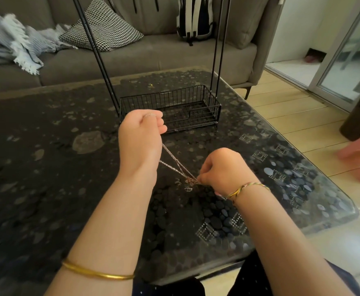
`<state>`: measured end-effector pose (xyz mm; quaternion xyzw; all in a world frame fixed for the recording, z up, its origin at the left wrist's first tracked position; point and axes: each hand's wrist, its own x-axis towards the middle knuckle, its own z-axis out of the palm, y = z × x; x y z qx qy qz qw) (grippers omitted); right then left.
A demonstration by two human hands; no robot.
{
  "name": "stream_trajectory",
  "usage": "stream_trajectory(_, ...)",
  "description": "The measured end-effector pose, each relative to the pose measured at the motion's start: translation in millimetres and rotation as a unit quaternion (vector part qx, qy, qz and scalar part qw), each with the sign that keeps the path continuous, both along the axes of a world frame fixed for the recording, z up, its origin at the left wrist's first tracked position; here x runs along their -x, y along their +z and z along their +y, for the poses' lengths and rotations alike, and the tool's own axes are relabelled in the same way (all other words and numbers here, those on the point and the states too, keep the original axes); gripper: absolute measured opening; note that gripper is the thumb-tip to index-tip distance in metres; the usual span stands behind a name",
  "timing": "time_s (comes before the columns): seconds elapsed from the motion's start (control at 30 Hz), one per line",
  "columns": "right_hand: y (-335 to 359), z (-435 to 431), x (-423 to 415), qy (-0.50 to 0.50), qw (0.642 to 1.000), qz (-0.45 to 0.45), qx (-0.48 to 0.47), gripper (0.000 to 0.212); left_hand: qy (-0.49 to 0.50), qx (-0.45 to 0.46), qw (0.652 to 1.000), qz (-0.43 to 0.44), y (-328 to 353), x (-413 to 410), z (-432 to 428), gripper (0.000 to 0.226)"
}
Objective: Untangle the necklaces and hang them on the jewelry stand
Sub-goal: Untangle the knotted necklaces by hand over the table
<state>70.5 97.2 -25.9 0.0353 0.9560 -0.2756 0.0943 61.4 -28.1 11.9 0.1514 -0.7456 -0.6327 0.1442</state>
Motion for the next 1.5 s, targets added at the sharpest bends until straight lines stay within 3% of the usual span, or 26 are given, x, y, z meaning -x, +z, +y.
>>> stream_trajectory(0.07, 1.4, -1.7, 1.7, -0.003, 1.000, 0.004, 0.005, 0.021, -0.001, 0.016, 1.000, 0.009, -1.0, 0.9, -1.2, 0.029)
stream_trajectory(0.2, 6.5, -2.4, 1.4, -0.046, 0.990, 0.077, 0.109, 0.031, -0.011, 0.063, 0.998, -0.012, -6.3, 3.0, -3.0, 0.029)
stream_trajectory(0.4, 8.4, -6.3, 6.7, -0.081, 0.934, 0.238, 0.255, 0.028, -0.056, 0.126, 0.987, -0.082, -11.6, 3.1, -2.4, 0.033)
stream_trajectory(0.53, 16.3, -6.0, 2.5, -0.101, 0.905, 0.198, 0.363, 0.028, -0.134, 0.220, 0.956, -0.139, -14.1, 1.6, -0.4, 0.030)
stream_trajectory(0.63, 19.1, -6.8, -0.7, -0.116, 0.864, 0.151, 0.466, 0.026, -0.182, 0.265, 0.933, -0.164, -17.8, 1.4, 1.7, 0.029)
stream_trajectory(0.77, 20.7, -5.2, -0.3, -0.128, 0.821, 0.142, 0.538, 0.027, -0.169, 0.307, 0.922, -0.165, -23.0, 1.1, 0.1, 0.012)
stream_trajectory(1.0, 28.0, -0.7, -3.2, -0.150, 0.748, 0.137, 0.632, 0.027, -0.143, 0.331, 0.908, -0.216, -31.3, 12.5, -2.4, 0.012)
stream_trajectory(1.07, 27.1, 0.8, -2.4, -0.161, 0.762, 0.143, 0.611, 0.029, -0.124, 0.339, 0.906, -0.222, -36.6, 17.6, -3.8, 0.013)
stream_trajectory(1.27, 11.4, 2.2, 1.2, -0.168, 0.888, 0.160, 0.397, 0.018, -0.082, 0.310, 0.927, -0.197, -42.7, 26.3, -7.1, 0.021)
stream_trajectory(1.37, 7.3, 4.7, 3.9, -0.180, 0.895, 0.200, 0.355, 0.016, -0.061, 0.299, 0.933, -0.190, -45.0, 25.9, -8.7, 0.016)
stream_trajectory(1.5, 7.5, 10.9, 6.7, -0.220, 0.874, 0.233, 0.366, 0.008, -0.044, 0.273, 0.935, -0.223, -46.4, 24.8, -10.0, 0.013)
